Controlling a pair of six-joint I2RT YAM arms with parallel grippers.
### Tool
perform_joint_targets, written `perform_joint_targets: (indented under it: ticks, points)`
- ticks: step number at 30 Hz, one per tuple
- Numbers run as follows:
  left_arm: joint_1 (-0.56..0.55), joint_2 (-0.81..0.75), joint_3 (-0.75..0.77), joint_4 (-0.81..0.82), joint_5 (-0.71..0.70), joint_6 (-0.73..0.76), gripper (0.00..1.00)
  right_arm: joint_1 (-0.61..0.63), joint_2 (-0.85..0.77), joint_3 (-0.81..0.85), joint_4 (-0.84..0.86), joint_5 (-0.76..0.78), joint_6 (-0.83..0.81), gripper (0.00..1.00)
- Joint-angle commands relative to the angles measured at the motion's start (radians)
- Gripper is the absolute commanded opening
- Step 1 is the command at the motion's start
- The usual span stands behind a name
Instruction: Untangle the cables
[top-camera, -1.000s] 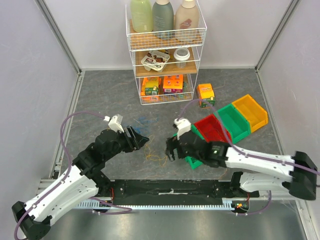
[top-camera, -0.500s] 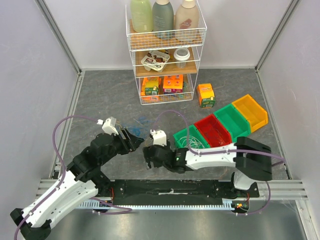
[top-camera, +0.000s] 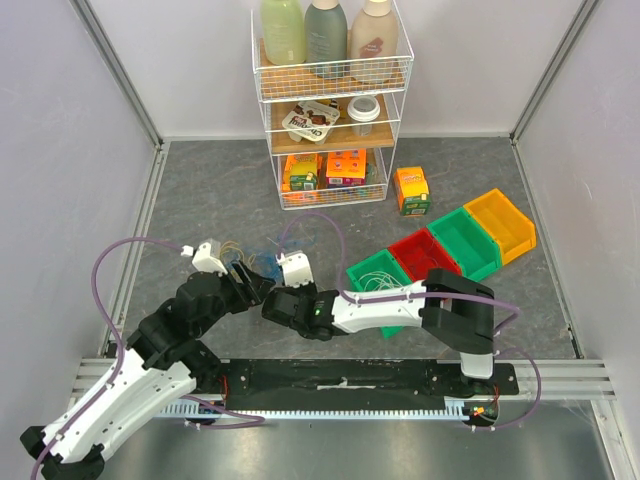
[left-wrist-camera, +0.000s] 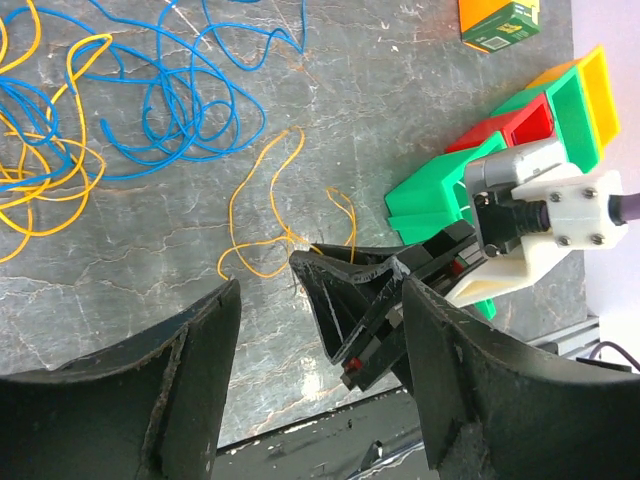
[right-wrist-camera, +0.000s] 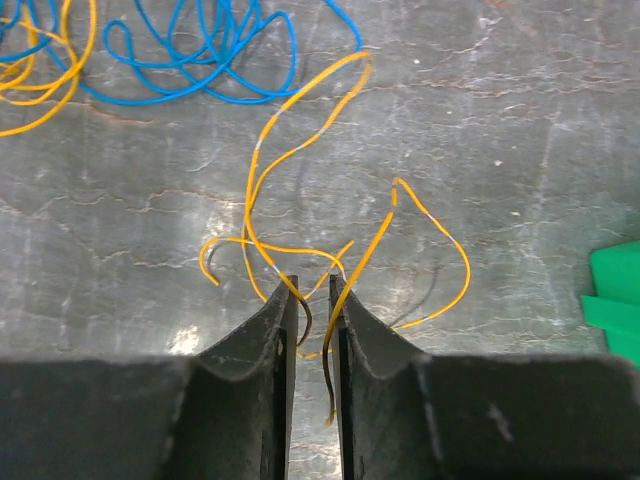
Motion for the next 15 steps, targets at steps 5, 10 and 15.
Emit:
perform_joint_targets:
  ticks: [5, 10, 15]
  points:
    - [-0.011, -0.042, 0.023, 0.032, -0.006, -0.002, 0.71, -0.021, -0.087, -0.031, 0.049, 0.091, -0.105, 0.00]
    - [-0.013, -0.067, 0.022, 0.010, -0.032, -0.003, 0.71, -0.035, -0.370, -0.166, 0.133, 0.060, -0.235, 0.00]
    - [-0.013, -0.050, 0.011, 0.029, -0.021, -0.002, 0.73, -0.150, -0.683, -0.222, 0.011, 0.090, -0.309, 0.00]
